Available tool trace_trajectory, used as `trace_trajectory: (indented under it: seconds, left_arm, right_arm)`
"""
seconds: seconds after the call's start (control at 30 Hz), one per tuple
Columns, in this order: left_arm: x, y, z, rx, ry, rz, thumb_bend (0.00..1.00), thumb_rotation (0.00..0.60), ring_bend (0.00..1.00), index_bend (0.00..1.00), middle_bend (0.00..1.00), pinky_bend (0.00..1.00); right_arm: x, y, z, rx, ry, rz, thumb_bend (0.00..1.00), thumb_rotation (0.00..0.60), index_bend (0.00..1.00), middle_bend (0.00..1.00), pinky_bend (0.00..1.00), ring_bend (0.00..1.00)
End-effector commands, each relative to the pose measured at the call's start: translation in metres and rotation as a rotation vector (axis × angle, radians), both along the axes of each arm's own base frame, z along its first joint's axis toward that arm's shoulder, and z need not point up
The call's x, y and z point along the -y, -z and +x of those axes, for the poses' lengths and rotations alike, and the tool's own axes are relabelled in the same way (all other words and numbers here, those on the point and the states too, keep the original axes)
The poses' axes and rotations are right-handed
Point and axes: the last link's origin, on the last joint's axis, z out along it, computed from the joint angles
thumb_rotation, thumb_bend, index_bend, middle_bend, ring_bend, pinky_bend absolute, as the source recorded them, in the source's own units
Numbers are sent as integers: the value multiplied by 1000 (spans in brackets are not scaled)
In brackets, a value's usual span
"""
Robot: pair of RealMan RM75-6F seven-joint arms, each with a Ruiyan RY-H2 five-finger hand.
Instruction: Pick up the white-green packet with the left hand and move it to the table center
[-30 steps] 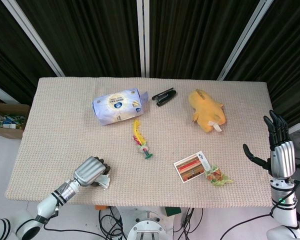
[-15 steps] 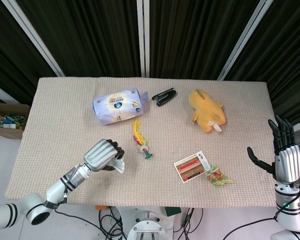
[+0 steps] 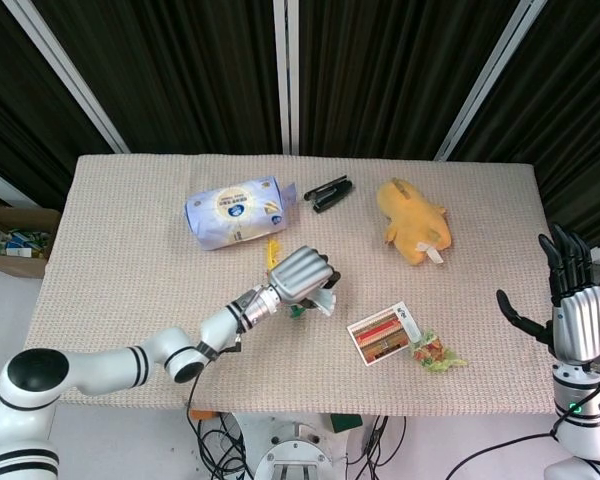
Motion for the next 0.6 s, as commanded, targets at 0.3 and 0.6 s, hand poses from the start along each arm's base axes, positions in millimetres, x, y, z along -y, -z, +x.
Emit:
trace_trajectory:
  seconds: [0.3, 0.6]
  left_arm:
    - [-51, 43, 34, -75, -92, 18, 293, 600, 342, 206, 379, 494]
    - [-50, 21, 21, -85, -53, 56, 154, 600, 28, 0, 0, 229]
  right_arm:
    - [7, -3, -7, 9, 23, 8, 301, 600, 0, 0, 9, 0]
    - [4, -2, -4, 11, 12, 4, 301, 600, 0, 0, 9, 0]
